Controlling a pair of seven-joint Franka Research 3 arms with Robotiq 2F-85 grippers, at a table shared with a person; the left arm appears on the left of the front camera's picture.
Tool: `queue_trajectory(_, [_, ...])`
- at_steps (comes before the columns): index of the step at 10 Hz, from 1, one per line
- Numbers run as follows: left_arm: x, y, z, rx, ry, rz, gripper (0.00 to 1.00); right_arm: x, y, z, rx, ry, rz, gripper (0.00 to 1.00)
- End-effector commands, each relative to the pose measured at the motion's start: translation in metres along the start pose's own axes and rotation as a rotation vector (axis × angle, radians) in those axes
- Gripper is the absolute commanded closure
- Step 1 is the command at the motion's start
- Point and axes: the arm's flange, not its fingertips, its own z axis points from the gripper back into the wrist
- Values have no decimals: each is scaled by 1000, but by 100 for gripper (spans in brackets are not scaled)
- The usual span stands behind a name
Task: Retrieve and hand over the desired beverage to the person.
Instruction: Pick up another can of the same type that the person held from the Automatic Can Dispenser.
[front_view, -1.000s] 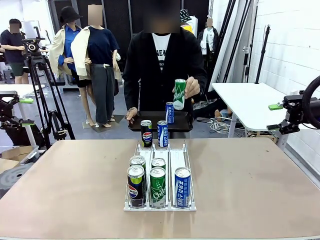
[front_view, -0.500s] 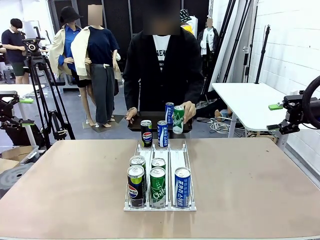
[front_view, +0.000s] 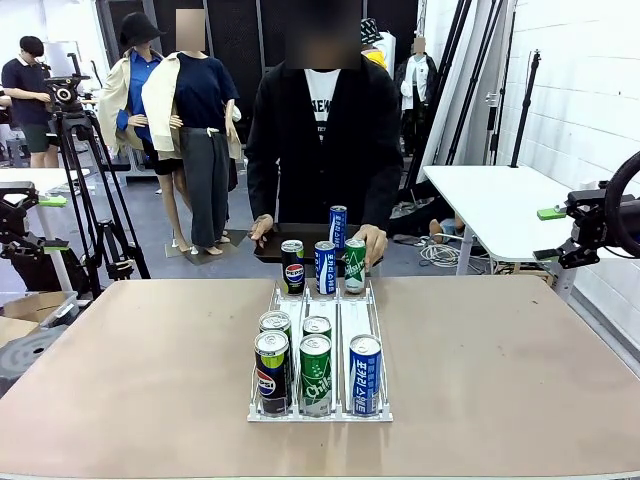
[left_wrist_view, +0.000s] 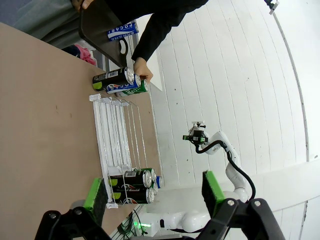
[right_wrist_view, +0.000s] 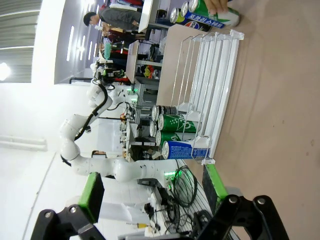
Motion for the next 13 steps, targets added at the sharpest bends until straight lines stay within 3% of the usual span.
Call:
queue_trajectory(1, [0,-2,0,0,1,0,0,-6,12,10,34,-109,-50,0])
queue_trajectory(7, [0,-2,0,0,1,0,0,-5,17,8,37,-171,-163,0])
queue_trajectory(8, [0,-2,0,0,1,0,0,-2,17,20,38,-140,-109,0])
queue_trajectory(13, [-1,-3,-5,-44,22,0,0,-2,17,20,38,-140,-109,0])
